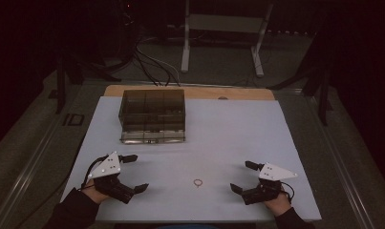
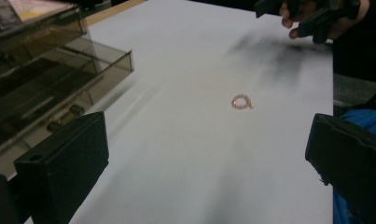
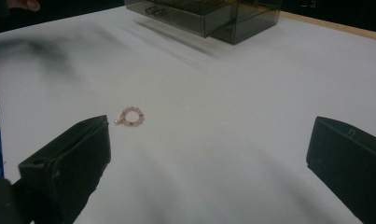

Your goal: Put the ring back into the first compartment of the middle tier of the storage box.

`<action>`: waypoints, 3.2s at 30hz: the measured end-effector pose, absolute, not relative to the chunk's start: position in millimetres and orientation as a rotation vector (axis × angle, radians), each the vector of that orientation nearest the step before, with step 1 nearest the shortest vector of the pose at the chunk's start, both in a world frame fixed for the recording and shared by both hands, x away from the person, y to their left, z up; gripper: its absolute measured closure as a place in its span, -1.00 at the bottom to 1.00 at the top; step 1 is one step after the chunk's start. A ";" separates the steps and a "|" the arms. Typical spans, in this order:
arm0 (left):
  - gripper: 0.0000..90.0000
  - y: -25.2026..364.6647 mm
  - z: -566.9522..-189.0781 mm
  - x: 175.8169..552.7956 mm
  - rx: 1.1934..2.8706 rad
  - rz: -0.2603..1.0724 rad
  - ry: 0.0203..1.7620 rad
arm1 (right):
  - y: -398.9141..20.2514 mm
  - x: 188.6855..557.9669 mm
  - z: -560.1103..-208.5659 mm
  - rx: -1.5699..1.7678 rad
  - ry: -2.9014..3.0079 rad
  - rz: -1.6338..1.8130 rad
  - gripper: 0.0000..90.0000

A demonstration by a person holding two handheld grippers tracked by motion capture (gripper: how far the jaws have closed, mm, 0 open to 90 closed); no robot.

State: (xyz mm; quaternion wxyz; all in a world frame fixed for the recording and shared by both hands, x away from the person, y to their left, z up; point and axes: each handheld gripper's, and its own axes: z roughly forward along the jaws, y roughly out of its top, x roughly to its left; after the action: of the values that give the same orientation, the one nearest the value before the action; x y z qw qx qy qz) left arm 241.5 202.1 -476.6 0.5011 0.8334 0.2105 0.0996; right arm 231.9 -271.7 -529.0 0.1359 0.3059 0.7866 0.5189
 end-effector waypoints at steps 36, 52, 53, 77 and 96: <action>-0.98 154.6 -455.3 264.8 2.085 0.206 0.380 | -271.7 231.8 -529.0 0.885 2.280 1.508 -1.00; -0.98 125.2 -454.9 274.7 2.102 0.191 0.348 | -271.7 232.0 -529.3 0.885 2.282 1.508 -1.00; -0.98 123.4 -455.0 275.0 2.103 0.193 0.345 | -271.6 231.9 -529.3 0.884 2.283 1.507 -1.00; -0.98 82.1 -462.5 281.2 2.113 0.135 0.283 | -271.7 231.4 -528.8 0.873 2.284 1.504 -1.00; -0.98 59.2 -488.9 285.2 2.128 0.068 0.277 | -271.9 231.4 -528.9 0.875 2.285 1.506 -1.00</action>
State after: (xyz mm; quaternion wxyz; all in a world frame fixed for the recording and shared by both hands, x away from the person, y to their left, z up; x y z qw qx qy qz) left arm 285.2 59.2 -488.9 0.4771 0.8711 0.1133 0.0280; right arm 231.4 -271.9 -528.9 0.1340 0.3017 0.7882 0.5194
